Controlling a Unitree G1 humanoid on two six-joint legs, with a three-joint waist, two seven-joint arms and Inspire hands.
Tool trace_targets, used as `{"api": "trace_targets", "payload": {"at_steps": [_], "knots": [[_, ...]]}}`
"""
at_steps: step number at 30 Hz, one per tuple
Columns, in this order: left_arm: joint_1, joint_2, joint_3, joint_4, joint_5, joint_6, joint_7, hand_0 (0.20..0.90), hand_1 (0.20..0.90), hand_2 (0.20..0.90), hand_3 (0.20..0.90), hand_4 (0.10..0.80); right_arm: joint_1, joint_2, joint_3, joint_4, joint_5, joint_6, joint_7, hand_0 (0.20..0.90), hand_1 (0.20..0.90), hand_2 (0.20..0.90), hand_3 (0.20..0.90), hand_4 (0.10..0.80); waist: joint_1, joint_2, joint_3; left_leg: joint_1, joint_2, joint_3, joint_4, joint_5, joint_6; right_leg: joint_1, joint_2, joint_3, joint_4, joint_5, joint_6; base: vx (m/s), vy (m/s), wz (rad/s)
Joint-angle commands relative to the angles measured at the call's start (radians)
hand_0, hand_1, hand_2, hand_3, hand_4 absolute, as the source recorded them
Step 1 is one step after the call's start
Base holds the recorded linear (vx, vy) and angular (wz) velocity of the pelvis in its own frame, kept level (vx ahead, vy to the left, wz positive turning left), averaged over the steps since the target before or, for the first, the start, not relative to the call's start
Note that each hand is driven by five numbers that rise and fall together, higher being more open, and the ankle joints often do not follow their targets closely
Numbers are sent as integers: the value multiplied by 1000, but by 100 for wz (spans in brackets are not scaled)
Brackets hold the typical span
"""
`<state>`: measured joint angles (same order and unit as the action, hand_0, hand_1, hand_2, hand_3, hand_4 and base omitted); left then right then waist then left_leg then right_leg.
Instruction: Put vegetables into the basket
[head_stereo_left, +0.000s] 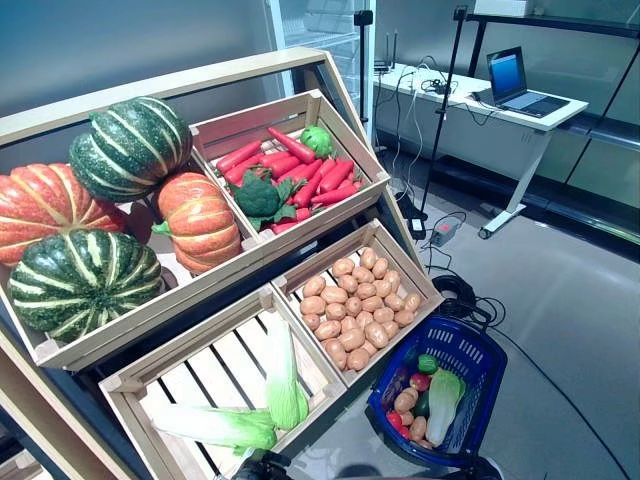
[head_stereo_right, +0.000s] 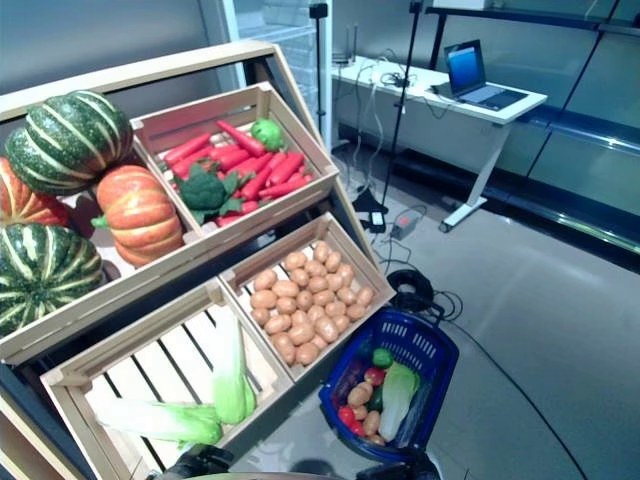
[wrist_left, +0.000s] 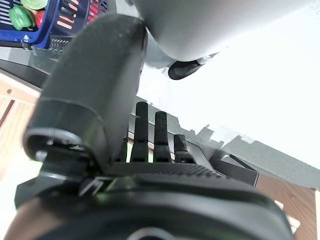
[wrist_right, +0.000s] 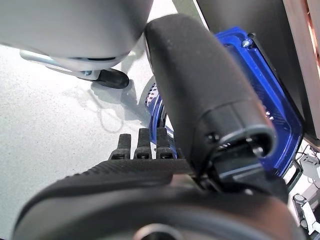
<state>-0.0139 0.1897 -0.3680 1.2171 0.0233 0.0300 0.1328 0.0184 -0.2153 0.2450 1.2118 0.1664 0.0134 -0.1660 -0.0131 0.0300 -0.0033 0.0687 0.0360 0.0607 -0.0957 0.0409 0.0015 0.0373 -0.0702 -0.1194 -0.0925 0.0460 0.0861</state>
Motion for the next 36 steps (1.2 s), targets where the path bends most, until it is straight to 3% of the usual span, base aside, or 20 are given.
{"api": "trace_targets", "payload": {"at_steps": [1,3,11,22,27,30,36], "knots": [[-68,0,-15,59,27,-12,93,900,900,900,900,800,-46,39,54,37,21,-26,-5,900,900,900,900,800,6,-36,23,-2,-5,-57,8,-36,-12,47,-24,26,5,2,-6,0,0,0],[-69,0,-10,58,25,-34,129,900,900,900,900,800,-46,38,53,38,22,-25,-5,900,900,900,900,800,6,-36,23,-1,-6,-57,8,-36,-11,47,-23,26,5,2,-7,0,0,0],[-66,-15,2,79,-6,8,24,900,900,900,900,800,-46,44,50,44,18,-28,-7,900,900,900,900,800,8,-39,25,1,-7,-55,8,-37,-10,48,-24,22,5,3,-7,0,0,0],[-73,-16,-3,89,-1,17,19,900,900,900,900,800,-49,49,57,50,11,-24,-13,900,900,900,900,800,4,-36,27,5,-7,-49,8,-39,-9,49,-25,24,5,5,-6,0,0,0],[-76,-12,-10,82,37,-38,36,900,900,900,900,800,-52,44,57,50,9,-23,-9,900,900,900,900,800,3,-36,27,5,-8,-49,8,-38,-10,49,-25,26,5,6,-6,0,0,0],[-90,2,-25,31,30,-124,11,900,900,900,900,800,-54,35,66,33,8,-13,-9,900,900,900,900,800,1,-34,33,6,-8,-46,8,-38,-11,48,-25,29,7,5,-5,0,0,0],[-116,87,-57,-250,33,-148,-47,900,900,900,900,800,-60,-15,72,-40,27,32,0,900,900,900,900,800,6,-18,54,-6,-7,-45,8,-32,-9,31,-23,30,14,6,-8,-55,11,0]]}}
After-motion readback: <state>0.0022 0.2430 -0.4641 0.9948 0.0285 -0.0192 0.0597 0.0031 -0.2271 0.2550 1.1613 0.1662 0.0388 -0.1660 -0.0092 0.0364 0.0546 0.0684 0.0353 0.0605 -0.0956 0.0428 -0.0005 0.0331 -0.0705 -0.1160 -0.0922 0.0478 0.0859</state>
